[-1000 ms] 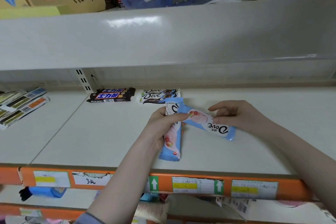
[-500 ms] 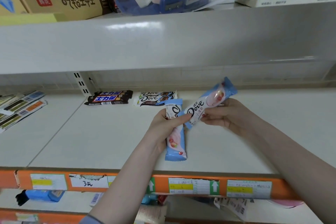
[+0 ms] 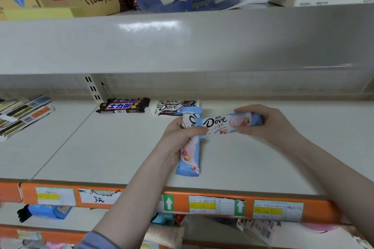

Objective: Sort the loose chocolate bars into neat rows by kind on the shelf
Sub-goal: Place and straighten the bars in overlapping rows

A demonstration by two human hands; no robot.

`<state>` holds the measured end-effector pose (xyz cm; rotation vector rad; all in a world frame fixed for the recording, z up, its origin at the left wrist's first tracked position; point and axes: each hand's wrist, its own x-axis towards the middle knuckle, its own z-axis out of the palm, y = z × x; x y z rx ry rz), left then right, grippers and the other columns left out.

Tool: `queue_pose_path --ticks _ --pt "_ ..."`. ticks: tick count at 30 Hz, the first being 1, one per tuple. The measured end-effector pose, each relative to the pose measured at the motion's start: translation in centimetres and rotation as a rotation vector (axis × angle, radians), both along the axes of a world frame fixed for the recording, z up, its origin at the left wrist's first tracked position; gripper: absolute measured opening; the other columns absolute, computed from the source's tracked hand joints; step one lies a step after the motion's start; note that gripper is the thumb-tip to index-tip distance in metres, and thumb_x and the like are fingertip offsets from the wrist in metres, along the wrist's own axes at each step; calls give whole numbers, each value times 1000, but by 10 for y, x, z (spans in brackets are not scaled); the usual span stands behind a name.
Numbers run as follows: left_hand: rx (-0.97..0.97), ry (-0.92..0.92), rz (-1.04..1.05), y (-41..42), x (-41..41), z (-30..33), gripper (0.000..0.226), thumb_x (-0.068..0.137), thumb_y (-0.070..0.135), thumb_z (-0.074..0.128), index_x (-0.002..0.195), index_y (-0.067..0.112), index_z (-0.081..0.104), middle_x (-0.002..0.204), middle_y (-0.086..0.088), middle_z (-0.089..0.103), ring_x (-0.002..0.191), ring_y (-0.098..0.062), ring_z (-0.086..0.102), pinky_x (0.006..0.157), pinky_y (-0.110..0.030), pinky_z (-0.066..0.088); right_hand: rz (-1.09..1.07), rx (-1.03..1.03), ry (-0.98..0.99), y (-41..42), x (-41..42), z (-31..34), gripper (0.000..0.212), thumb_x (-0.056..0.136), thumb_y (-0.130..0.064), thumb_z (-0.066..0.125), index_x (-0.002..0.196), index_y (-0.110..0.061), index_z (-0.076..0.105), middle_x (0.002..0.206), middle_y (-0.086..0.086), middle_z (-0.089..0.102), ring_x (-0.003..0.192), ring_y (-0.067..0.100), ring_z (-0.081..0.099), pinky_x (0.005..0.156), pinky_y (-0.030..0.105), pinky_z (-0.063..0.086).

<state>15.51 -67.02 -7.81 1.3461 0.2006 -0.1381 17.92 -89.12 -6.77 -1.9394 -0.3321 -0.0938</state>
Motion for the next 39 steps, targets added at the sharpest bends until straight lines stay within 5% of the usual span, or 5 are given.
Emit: queue_pose_path --ticks 8,14,21,26,39 --pt "26 27 2 -3 0 -3 39 68 -2 74 105 -7 63 101 -22 70 83 -28 66 79 -33 54 93 -601 -287 -3 5 -16 49 60 -30 83 105 -28 65 91 -18 60 85 5 50 72 2 32" --pt "-141 65 46 1 0 -3 12 82 2 63 92 -2 61 72 -16 66 54 -19 63 52 -24 53 28 -511 -304 -4 22 -13 43 60 -20 84 100 -20 66 92 -7 63 83 7 56 71 8 37" --pt "-234 19 81 5 0 -4 9 90 -2 46 90 -4 55 63 -13 63 48 -14 62 48 -20 51 -53 -656 -332 -16 83 -4 46 63 -23 83 104 -7 67 90 4 55 87 20 54 64 8 32" --pt "-264 29 77 8 1 -7 15 90 -2 45 81 0 57 59 -9 67 52 -16 65 53 -22 54 -11 -735 -173 -7 117 -9 52 67 -24 79 115 -11 62 114 11 59 108 26 54 80 24 34" --pt "-219 23 50 7 1 -4 14 88 -4 46 82 -1 59 66 -12 65 54 -17 64 54 -22 55 69 -680 -69 -3 132 -16 44 77 -24 71 119 -16 61 122 8 58 113 22 52 90 27 36"
